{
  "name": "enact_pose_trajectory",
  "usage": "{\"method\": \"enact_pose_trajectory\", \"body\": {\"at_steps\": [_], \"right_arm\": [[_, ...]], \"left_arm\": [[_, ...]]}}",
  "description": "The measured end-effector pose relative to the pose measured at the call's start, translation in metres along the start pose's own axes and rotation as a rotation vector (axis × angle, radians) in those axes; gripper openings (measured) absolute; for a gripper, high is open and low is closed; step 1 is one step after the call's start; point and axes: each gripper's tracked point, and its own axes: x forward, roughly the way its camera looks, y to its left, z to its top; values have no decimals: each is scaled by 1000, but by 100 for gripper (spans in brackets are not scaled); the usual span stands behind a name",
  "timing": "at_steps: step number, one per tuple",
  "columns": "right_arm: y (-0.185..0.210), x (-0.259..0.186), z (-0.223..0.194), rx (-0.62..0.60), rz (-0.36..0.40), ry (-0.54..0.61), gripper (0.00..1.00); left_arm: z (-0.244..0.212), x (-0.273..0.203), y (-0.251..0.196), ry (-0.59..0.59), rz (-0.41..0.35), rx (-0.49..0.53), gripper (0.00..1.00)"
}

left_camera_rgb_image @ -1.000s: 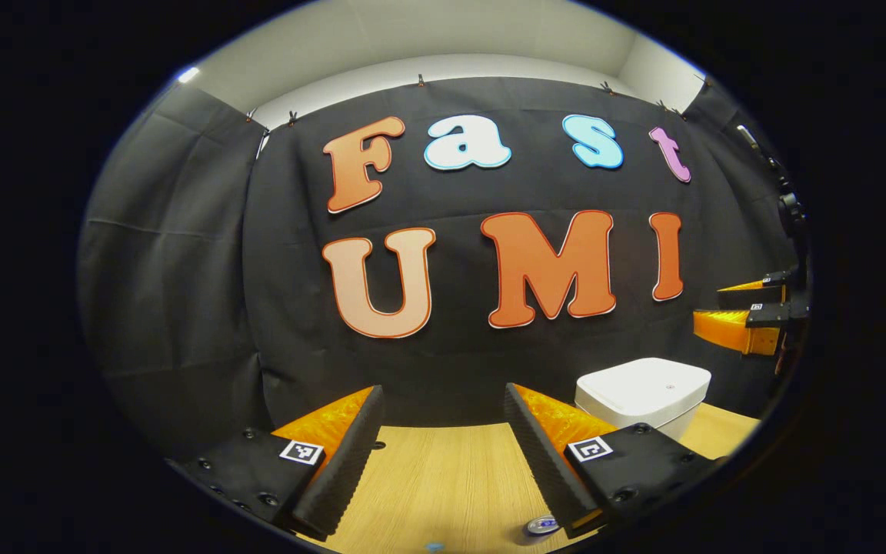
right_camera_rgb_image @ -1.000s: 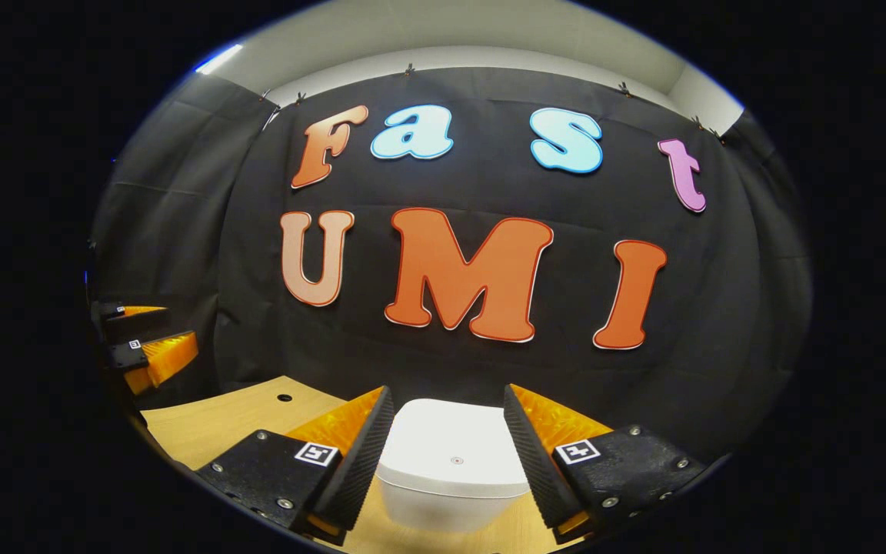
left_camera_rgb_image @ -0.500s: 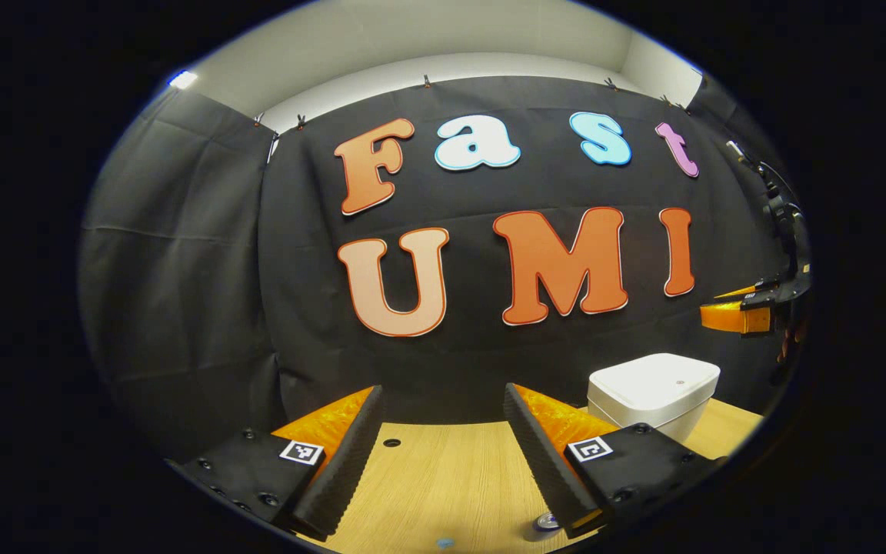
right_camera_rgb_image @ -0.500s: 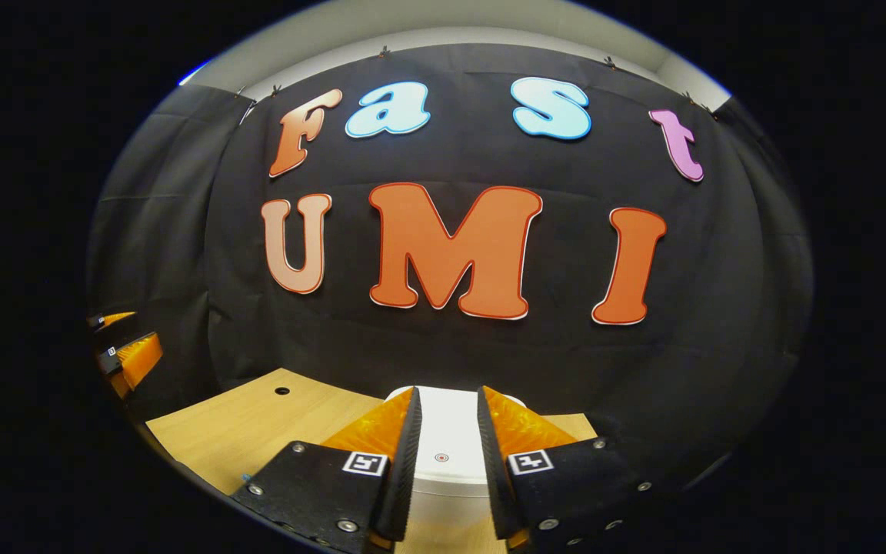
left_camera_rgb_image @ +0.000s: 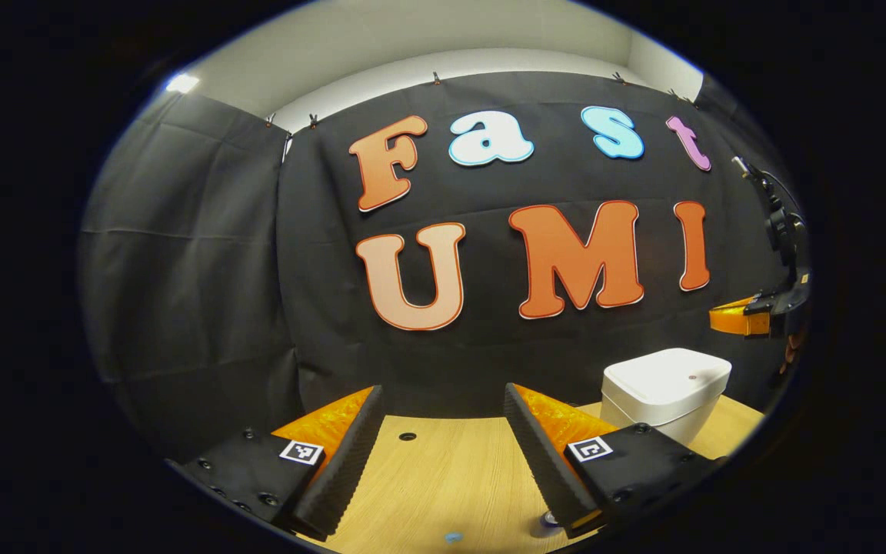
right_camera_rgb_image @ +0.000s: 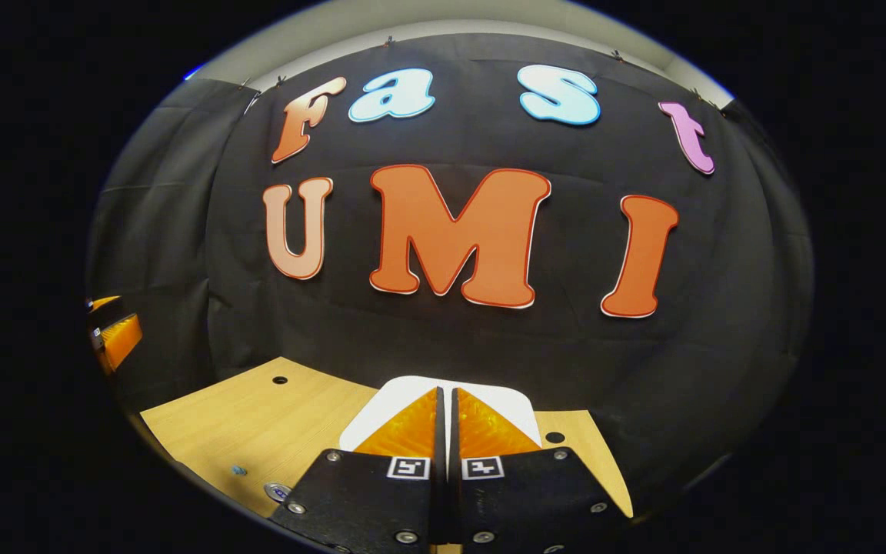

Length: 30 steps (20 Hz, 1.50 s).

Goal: Press the lid of the desktop garbage bin to open it, pick up the crumpled paper on the desktop and throw it into the bin, then pick up the pop can on the desktop and drop it into the bin, and finally close the garbage bin lid.

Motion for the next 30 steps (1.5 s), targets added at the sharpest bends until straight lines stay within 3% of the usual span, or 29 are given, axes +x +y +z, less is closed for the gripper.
{"method": "enact_pose_trajectory", "body": {"at_steps": [10,19,30], "right_arm": [[8,19,-57,-31,90,146,1],[13,27,-80,-28,180,181,1],[16,28,-87,-19,172,158,1]], "left_arm": [[-8,-7,-7,33,50,14,100],[-13,-16,-17,48,121,27,99],[-18,-11,-20,74,131,44,99]]}}
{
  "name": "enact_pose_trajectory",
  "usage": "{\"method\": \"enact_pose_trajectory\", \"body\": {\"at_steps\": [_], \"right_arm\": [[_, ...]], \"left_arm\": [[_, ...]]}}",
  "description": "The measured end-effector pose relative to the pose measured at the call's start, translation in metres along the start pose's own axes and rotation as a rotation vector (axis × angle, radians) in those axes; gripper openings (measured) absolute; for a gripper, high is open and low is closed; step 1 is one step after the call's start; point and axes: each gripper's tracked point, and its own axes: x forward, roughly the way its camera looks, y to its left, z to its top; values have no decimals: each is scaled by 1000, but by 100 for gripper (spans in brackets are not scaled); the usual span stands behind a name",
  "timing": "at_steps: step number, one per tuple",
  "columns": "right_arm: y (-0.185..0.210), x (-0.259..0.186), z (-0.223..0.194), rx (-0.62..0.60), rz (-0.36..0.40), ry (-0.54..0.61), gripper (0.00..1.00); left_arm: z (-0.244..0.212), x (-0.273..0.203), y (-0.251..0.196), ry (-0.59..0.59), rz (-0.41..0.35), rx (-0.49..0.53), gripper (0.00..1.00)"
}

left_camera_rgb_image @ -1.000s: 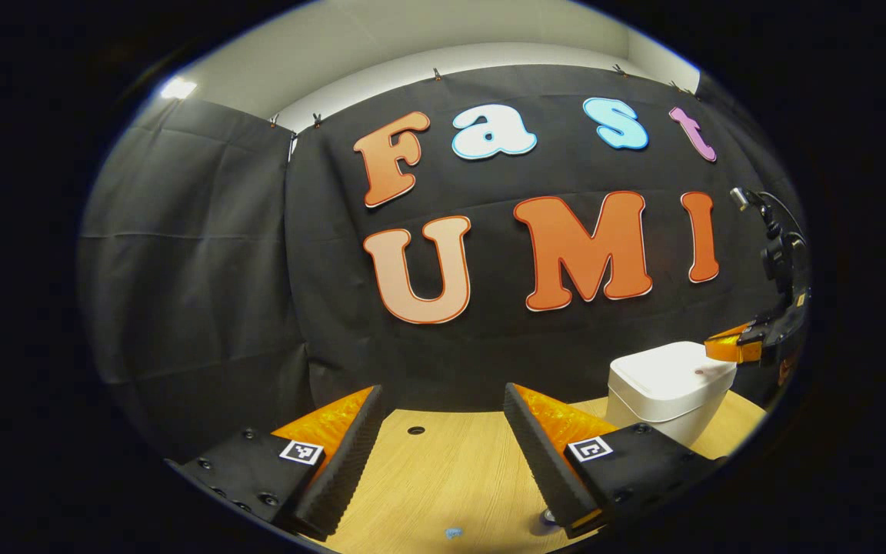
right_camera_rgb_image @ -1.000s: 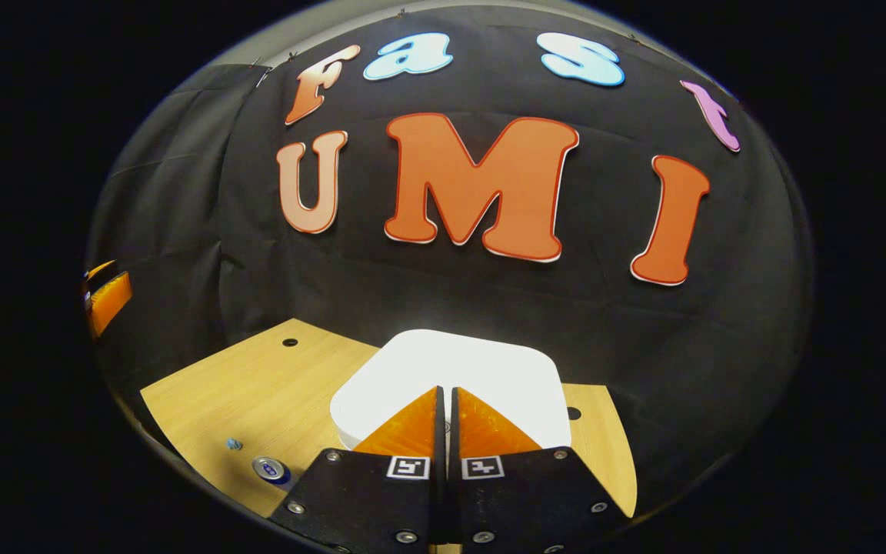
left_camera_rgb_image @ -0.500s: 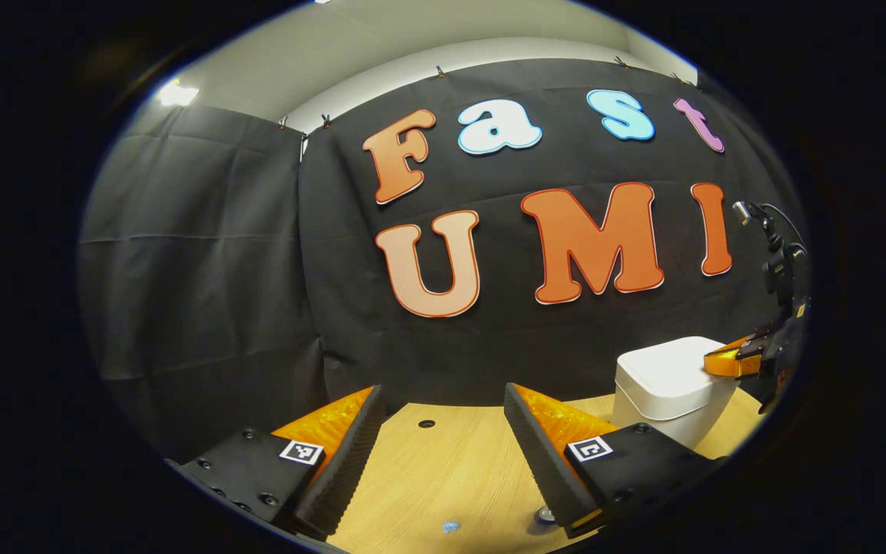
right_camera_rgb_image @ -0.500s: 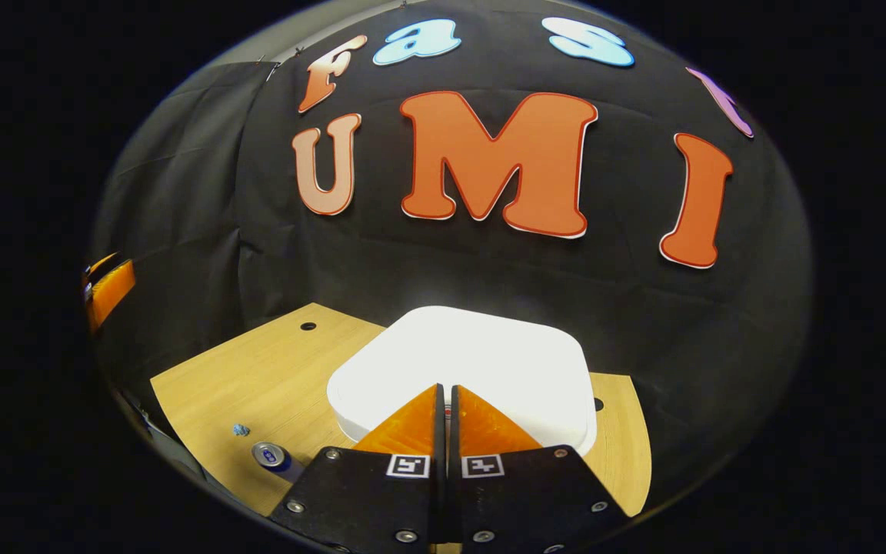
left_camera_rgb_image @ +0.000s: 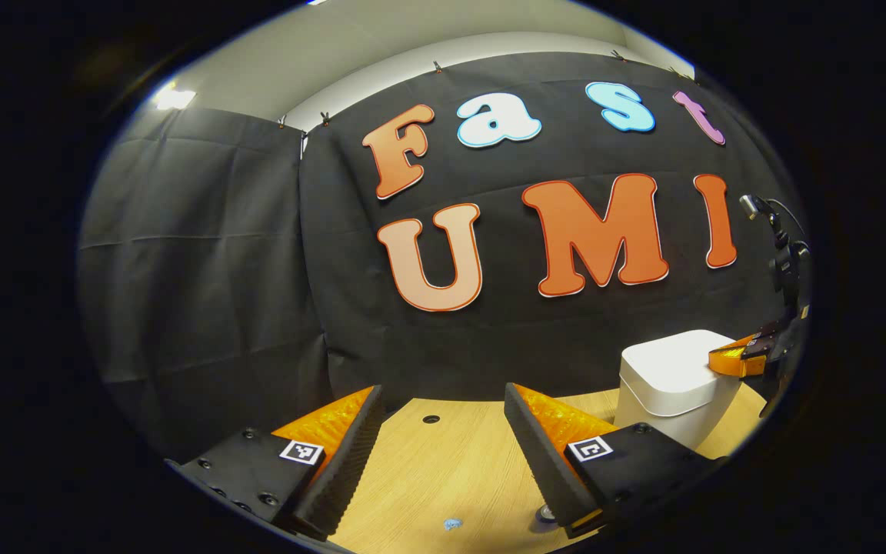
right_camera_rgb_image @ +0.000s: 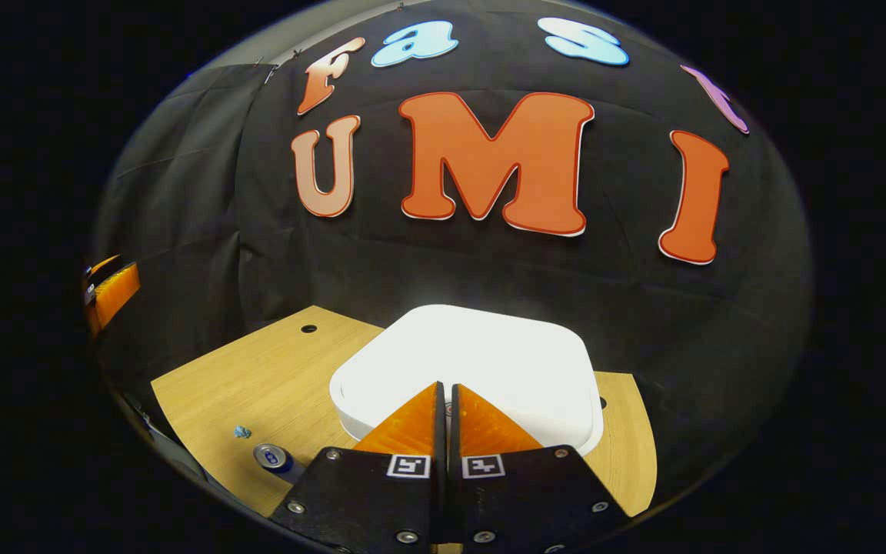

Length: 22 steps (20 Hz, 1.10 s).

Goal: Press the lid of the desktop garbage bin to open it, pick up the crumpled paper on the desktop and throw it into the bin, then pick up the pop can on the desktop and drop it into the bin, and finally close the garbage bin lid.

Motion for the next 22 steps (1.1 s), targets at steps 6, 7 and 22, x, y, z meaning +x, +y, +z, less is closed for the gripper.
{"method": "enact_pose_trajectory", "body": {"at_steps": [6,7,22], "right_arm": [[-2,-3,12,-42,-46,-15,1],[-2,-5,17,-52,-62,-31,0],[1,-22,118,-98,-259,-247,1]], "left_arm": [[-3,18,7,-11,-46,-13,99],[-4,23,8,-11,-56,-19,100],[-21,91,30,-16,-192,-51,100]]}}
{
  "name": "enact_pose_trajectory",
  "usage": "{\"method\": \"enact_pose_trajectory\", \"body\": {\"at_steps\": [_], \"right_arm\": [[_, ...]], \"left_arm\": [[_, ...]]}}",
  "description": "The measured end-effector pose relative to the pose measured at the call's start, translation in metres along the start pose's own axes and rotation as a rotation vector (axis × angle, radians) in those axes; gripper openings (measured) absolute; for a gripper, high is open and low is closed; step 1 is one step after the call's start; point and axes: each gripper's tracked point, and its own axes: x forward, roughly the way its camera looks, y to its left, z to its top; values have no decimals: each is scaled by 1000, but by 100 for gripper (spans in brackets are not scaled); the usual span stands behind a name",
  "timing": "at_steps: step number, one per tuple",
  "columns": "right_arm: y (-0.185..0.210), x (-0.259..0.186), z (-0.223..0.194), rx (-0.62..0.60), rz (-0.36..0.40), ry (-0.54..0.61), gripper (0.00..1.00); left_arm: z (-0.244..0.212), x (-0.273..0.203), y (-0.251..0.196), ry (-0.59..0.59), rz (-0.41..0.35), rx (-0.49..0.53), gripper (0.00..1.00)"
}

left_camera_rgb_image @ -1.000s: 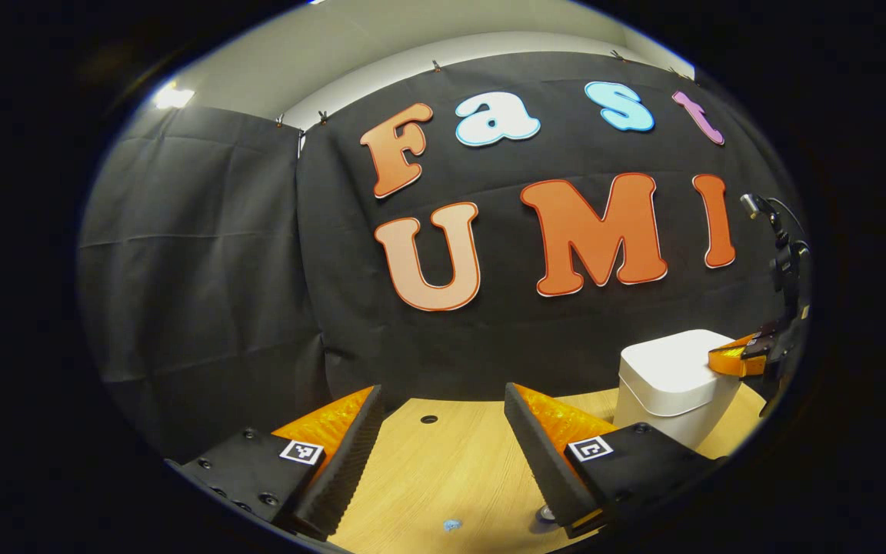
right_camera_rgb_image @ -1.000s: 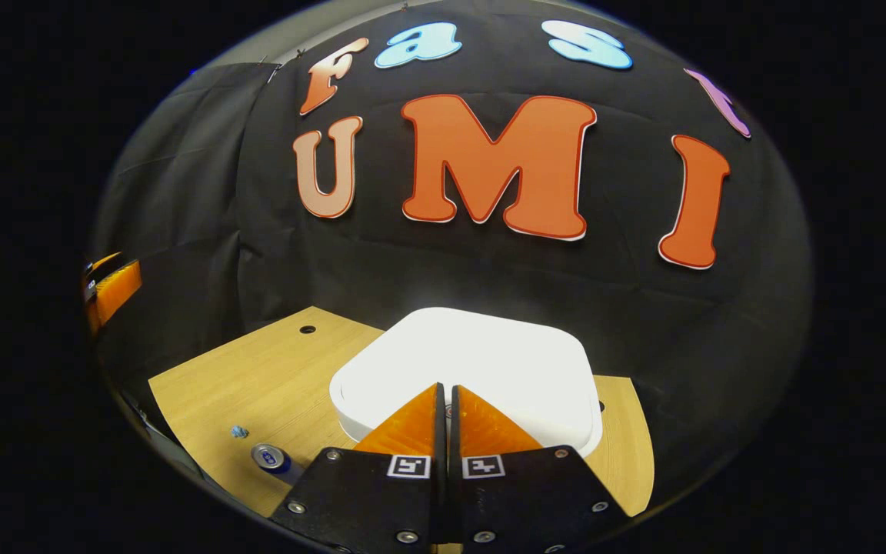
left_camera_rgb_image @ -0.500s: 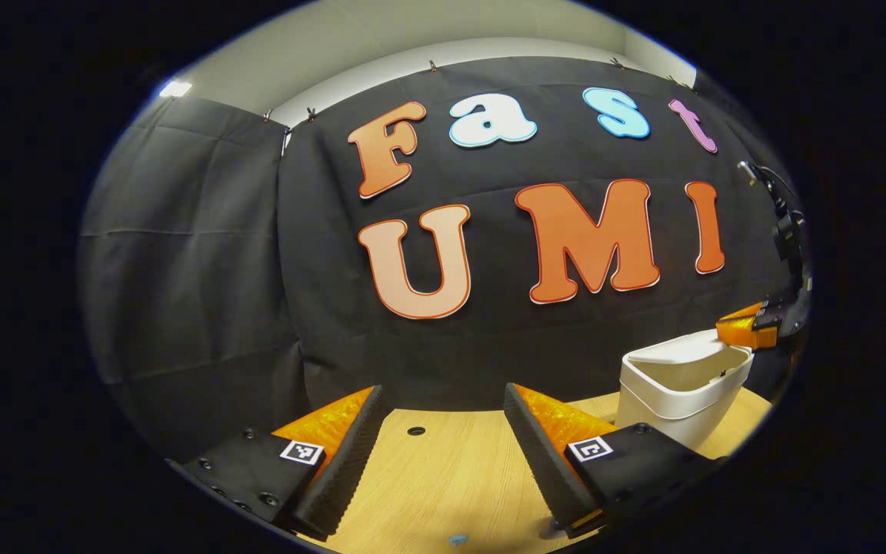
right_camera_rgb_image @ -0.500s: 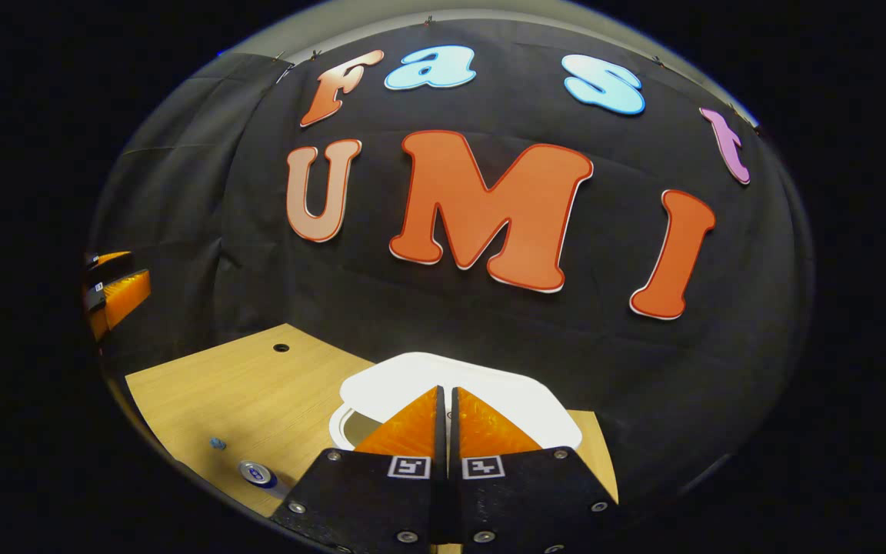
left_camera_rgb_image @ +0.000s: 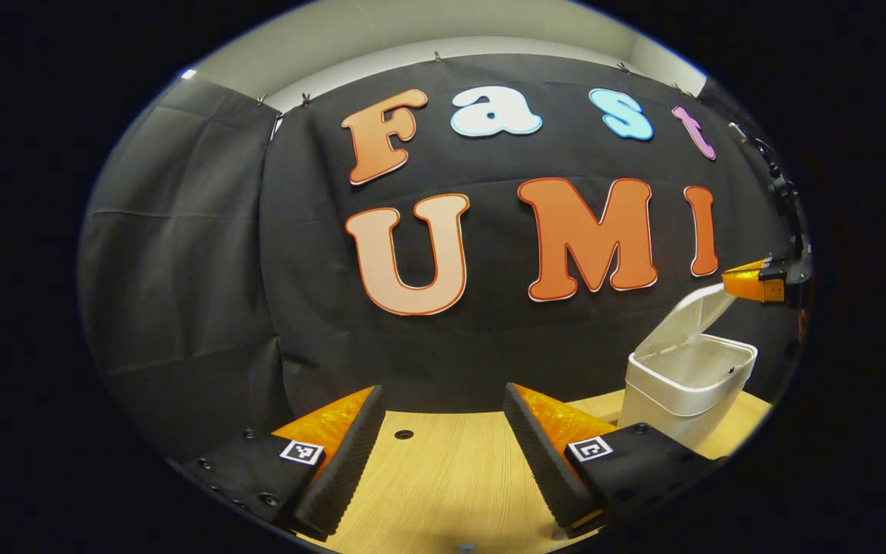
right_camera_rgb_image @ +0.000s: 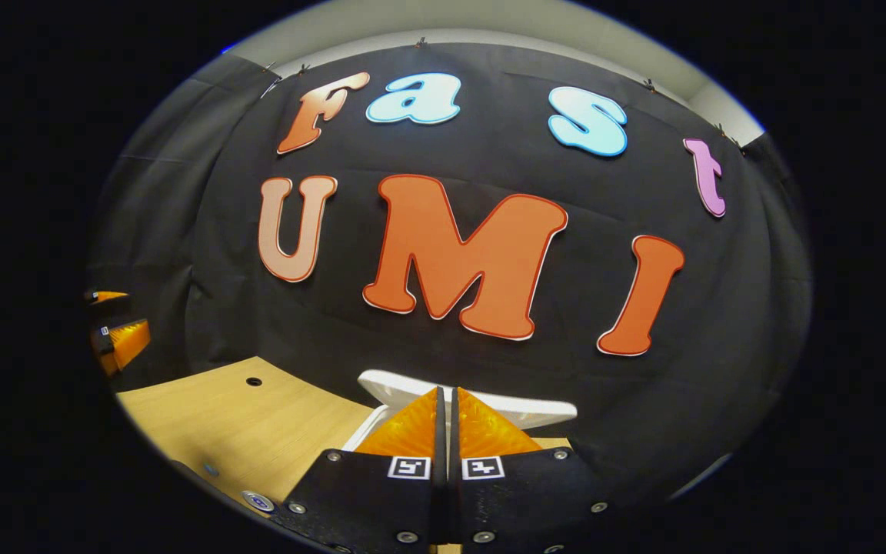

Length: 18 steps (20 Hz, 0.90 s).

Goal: Press the lid of the desktop garbage bin to open it, pick up the crumpled paper on the desktop and throw it into the bin, then pick up the pop can on the desktop and drop it into the bin, and finally close the garbage bin lid.

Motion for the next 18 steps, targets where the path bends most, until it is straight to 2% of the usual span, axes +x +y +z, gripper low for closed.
{"method": "enact_pose_trajectory", "body": {"at_steps": [7,11,13,15,18], "right_arm": [[44,-4,-26,-20,30,72,1],[79,-13,-42,20,99,123,2],[94,-17,-52,31,129,150,7],[108,-19,-64,22,153,192,16],[127,-26,-79,23,198,240,20]], "left_arm": [[-40,15,11,77,-41,-11,99],[-70,23,13,161,-77,-37,100],[-87,26,11,214,-96,-51,100],[-107,28,8,284,-112,-62,100],[-139,27,-1,393,-151,-72,100]]}}
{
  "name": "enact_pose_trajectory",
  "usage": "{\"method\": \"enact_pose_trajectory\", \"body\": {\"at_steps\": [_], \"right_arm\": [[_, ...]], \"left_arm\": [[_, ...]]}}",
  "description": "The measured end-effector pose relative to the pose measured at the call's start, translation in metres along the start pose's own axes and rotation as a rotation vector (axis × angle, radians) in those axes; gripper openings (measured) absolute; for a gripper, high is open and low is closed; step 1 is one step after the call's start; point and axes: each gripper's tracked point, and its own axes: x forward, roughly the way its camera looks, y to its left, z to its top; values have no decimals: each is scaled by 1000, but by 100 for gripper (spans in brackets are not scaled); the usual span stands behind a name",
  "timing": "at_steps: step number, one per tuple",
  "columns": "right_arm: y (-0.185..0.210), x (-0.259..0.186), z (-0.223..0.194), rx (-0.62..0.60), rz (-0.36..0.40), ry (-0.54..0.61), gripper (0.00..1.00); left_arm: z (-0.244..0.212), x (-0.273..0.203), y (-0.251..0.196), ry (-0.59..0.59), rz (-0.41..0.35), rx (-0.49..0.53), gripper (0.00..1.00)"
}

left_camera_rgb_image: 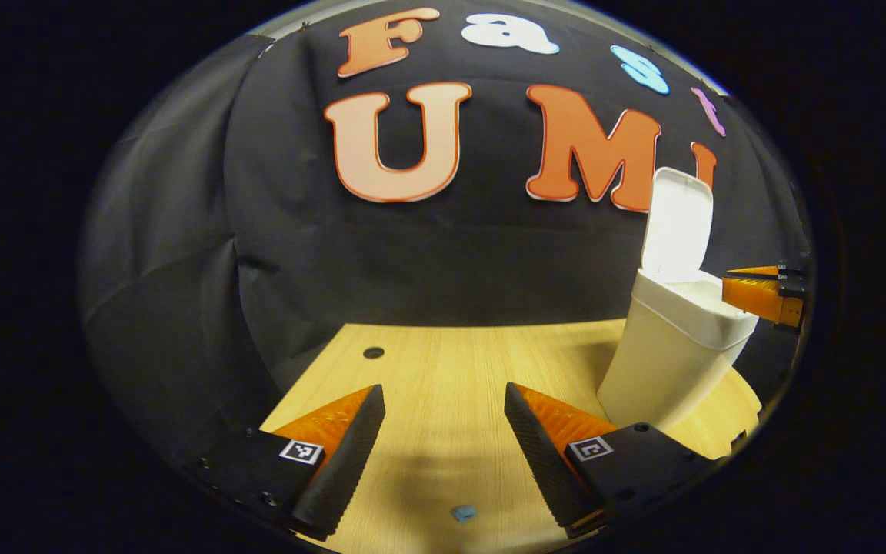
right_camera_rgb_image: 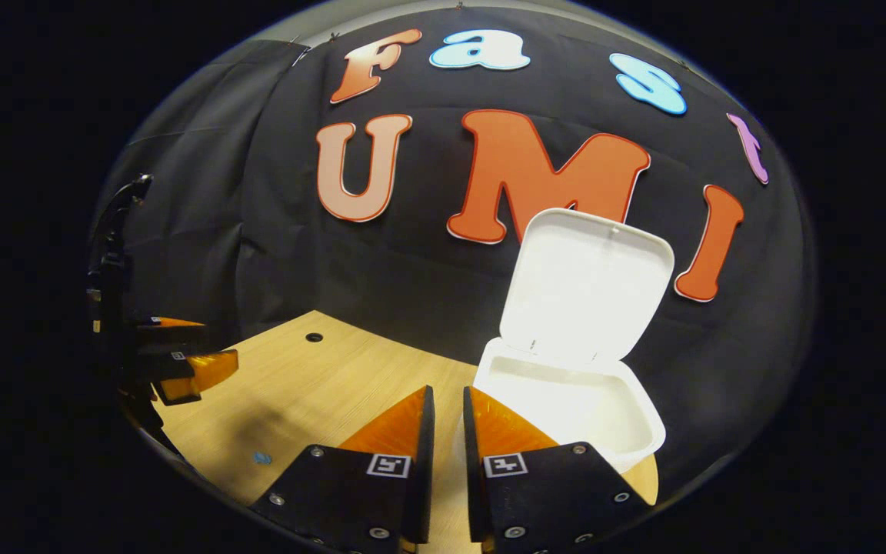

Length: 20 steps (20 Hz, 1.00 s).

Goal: Press the lid of the desktop garbage bin to open it, pick up the crumpled paper on the desktop and throw it into the bin, then pick up the pop can on the desktop and drop it into the bin, and finally close the garbage bin lid.

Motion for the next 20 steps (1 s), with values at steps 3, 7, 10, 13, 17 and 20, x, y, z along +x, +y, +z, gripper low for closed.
{"method": "enact_pose_trajectory", "body": {"at_steps": [3,7,10,13,17,20], "right_arm": [[24,-1,-21,26,70,59,36],[40,-8,-44,5,112,111,67],[50,-13,-60,13,135,147,79],[56,-16,-76,22,141,183,86],[66,-22,-98,35,153,229,90],[72,-26,-116,49,167,282,93]], "left_arm": [[-29,10,-14,95,-48,-8,100],[-68,14,-26,213,-81,-4,100],[-96,16,-25,281,-86,14,100],[-123,19,-25,353,-100,36,100],[-150,17,-27,468,-124,-9,98],[-158,17,-23,527,-130,2,100]]}}
